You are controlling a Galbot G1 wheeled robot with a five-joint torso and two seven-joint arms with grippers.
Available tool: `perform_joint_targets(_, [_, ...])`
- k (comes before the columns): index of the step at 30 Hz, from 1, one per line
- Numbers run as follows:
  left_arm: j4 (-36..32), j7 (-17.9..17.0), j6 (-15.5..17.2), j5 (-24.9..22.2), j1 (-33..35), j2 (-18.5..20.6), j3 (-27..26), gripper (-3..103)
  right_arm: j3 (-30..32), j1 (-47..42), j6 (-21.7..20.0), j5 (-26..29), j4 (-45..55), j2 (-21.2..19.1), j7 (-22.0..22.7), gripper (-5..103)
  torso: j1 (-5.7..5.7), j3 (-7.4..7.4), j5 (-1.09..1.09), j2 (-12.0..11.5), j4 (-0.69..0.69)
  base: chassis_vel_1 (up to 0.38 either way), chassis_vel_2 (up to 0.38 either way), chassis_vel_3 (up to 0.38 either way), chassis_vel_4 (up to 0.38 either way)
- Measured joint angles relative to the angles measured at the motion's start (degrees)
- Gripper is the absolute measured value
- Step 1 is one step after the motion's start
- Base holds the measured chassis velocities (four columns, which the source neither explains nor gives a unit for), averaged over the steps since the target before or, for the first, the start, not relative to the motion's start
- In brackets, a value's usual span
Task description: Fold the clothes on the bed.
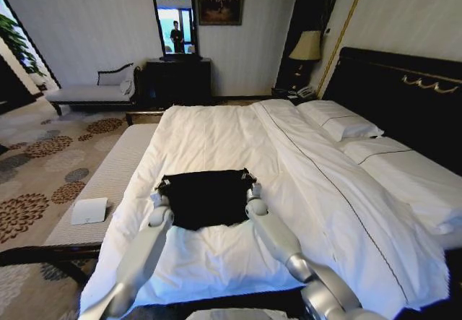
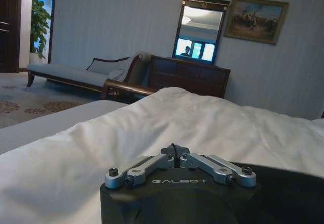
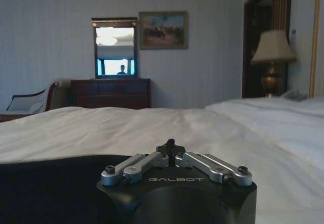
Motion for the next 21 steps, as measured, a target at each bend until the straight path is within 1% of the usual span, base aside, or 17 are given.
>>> perform_joint_targets(3, [-2.91,0.23,-1.05,1.51,3.07,0.49,-0.47,0,0.12,-3.68,1.03,-3.43,3.21,-0.45,0.56,1,0.00,0.00,0.02,0.00,0.01,0.000,0.000,0.000,0.000])
perform_joint_targets(9, [-5.29,0.34,-1.56,2.59,5.77,0.78,-0.52,0,0.95,-8.01,1.63,-4.96,6.64,-0.96,1.19,1,-0.01,0.00,0.00,0.00,0.01,0.000,0.000,0.000,0.000])
perform_joint_targets(13, [-6.93,0.46,-2.06,3.05,7.93,1.84,-0.65,0,1.90,-11.91,2.30,-6.60,9.75,-1.51,1.58,1,0.01,0.01,0.01,0.00,0.00,0.000,0.000,0.000,0.000])
perform_joint_targets(21, [-8.36,0.63,-2.92,2.96,10.43,2.42,-0.88,0,4.46,-17.13,3.66,-8.98,13.74,-2.15,1.11,1,0.01,0.01,0.01,0.00,0.00,0.000,0.000,0.000,0.000])
